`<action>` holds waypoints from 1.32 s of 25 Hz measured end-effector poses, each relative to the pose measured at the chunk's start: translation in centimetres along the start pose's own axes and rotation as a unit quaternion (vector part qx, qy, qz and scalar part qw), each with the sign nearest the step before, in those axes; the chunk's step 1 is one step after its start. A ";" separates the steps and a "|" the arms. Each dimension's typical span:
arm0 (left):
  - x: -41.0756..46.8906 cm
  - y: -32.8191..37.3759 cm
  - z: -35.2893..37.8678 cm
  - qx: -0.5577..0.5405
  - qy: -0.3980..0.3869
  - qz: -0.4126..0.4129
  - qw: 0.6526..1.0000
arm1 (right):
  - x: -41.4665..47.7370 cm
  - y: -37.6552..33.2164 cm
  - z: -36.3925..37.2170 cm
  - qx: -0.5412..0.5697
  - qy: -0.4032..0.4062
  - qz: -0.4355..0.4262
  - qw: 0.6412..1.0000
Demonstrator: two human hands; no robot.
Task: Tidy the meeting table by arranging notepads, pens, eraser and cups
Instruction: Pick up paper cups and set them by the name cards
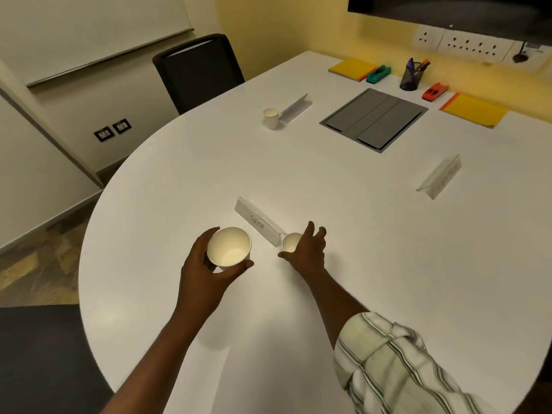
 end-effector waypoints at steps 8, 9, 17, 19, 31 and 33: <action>-3.0 1.3 0.9 0.020 -0.041 0.052 0.998 | -7.6 -2.9 -4.2 0.107 0.162 -0.133 0.972; -3.6 1.5 0.7 0.021 -0.047 0.062 0.997 | -8.9 -3.3 -4.8 0.120 0.164 -0.141 0.969; -9.3 0.6 -3.8 0.010 -0.133 0.104 0.986 | -22.2 -8.5 -7.5 0.165 0.044 -0.220 0.960; -11.3 0.4 -5.0 0.004 -0.160 0.105 0.981 | -26.5 -9.4 -7.6 0.163 0.018 -0.226 0.960; -24.7 4.2 -3.9 -0.042 -0.342 0.164 0.924 | -43.3 -8.0 -13.9 0.102 0.154 -0.164 0.969; -26.9 4.6 -2.2 -0.038 -0.370 0.167 0.913 | -45.0 -6.0 -16.1 0.080 0.161 -0.158 0.971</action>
Point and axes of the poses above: each hand's wrist, its own x-axis towards the middle knuckle, its own z-axis out of the palm, y = z × x, the point moved 1 cm from there along x, towards the middle knuckle, and after that the axes turned 12 degrees about -z, right-handed, at the moved point
